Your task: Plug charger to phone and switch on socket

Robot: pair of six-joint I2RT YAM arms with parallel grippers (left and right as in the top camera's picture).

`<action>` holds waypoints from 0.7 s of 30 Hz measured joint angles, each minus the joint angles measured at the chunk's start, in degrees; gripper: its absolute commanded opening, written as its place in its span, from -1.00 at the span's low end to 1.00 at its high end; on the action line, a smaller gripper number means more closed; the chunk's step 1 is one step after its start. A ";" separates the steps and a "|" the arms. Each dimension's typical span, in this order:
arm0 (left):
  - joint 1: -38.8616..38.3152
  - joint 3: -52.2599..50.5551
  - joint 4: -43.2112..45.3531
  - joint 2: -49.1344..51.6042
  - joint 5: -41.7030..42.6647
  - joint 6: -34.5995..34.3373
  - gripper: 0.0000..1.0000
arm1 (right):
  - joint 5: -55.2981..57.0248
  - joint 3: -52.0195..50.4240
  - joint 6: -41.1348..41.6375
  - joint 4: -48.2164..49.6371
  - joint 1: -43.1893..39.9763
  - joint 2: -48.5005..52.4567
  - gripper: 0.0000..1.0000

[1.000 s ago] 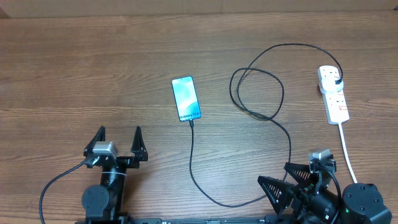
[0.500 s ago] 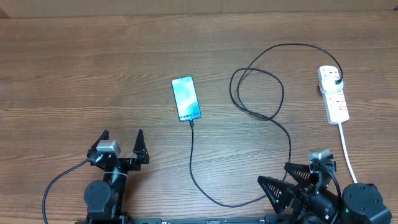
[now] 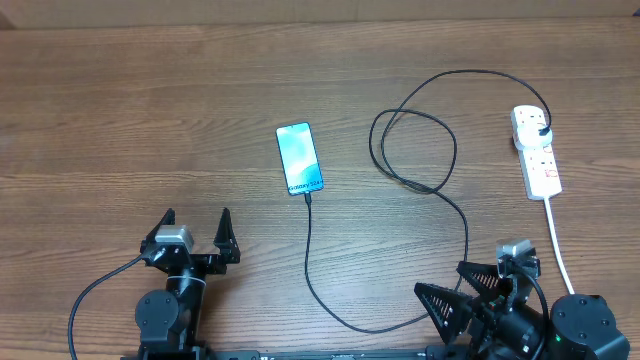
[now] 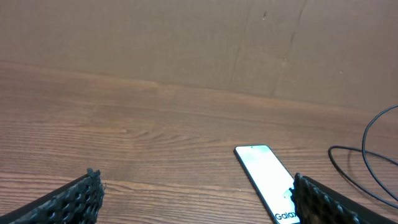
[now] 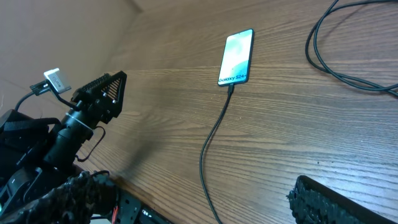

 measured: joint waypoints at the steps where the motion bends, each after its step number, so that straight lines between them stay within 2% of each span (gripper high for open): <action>1: 0.00 0.00 0.00 0.00 0.00 -0.02 0.99 | 0.00 0.00 0.04 0.00 0.00 0.00 1.00; 13: 0.00 0.00 0.00 0.00 0.00 -0.02 0.99 | 2.91 -0.04 0.00 0.85 0.00 0.00 1.00; 17: 0.00 0.00 -0.02 0.00 0.00 0.00 0.99 | 9.07 -2.10 -0.76 6.88 -0.24 0.00 1.00; 21: 0.00 0.00 -0.04 0.00 0.00 -0.02 0.99 | 11.87 -9.38 -3.52 19.71 -4.55 0.02 1.00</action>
